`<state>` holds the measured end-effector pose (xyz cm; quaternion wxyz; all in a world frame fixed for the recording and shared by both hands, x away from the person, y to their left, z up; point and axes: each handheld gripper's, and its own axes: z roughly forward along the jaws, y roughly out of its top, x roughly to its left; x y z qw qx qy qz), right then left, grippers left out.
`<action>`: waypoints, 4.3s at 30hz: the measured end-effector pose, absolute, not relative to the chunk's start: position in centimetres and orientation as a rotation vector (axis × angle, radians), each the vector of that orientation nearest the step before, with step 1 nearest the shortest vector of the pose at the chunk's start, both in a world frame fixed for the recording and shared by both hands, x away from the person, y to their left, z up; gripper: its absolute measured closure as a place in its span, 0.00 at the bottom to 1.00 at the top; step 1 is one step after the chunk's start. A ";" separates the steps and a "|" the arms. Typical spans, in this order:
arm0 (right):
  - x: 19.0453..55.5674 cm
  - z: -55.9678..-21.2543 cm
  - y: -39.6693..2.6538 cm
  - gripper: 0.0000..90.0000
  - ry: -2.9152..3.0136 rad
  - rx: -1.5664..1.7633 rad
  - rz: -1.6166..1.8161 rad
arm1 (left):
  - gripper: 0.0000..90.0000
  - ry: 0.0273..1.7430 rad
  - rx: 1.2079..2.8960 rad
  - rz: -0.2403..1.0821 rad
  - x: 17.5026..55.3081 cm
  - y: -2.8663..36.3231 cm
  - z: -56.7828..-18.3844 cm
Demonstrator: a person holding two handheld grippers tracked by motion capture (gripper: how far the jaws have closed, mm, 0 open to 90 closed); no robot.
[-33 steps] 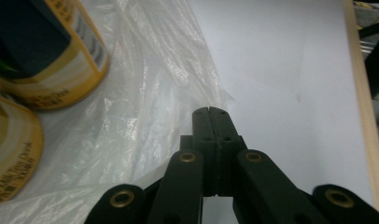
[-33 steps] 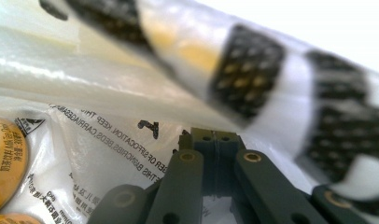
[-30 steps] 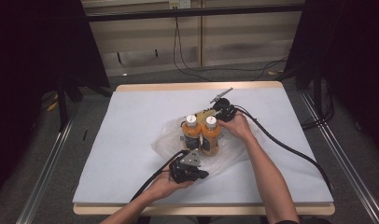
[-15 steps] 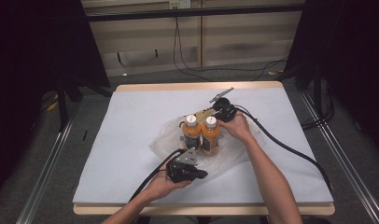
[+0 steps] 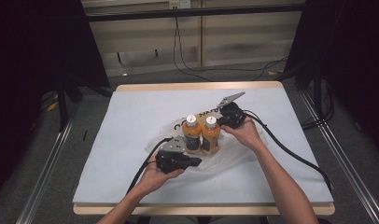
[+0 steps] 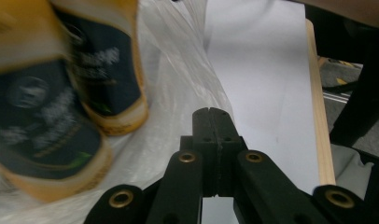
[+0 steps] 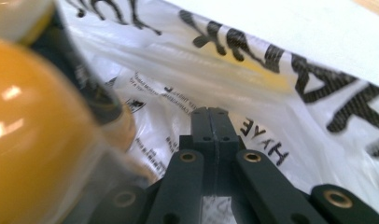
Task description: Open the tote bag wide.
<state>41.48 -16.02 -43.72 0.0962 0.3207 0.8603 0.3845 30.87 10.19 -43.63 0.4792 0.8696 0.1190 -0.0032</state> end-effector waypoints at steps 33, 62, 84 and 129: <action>33.6 -44.1 -19.3 1.00 2.547 0.905 1.152 | 1.00 0.428 2.349 0.135 43.5 10.0 -42.4; 31.5 -47.3 -19.1 1.00 2.663 0.893 0.972 | 1.00 0.627 2.421 0.177 46.5 9.4 -47.3; 29.9 -46.8 -19.7 1.00 2.583 0.878 1.031 | 1.00 0.690 2.260 0.147 45.9 10.2 -46.2; 22.8 -42.9 -26.0 0.23 2.104 1.081 1.342 | 0.05 0.676 1.986 0.349 29.1 22.7 -43.2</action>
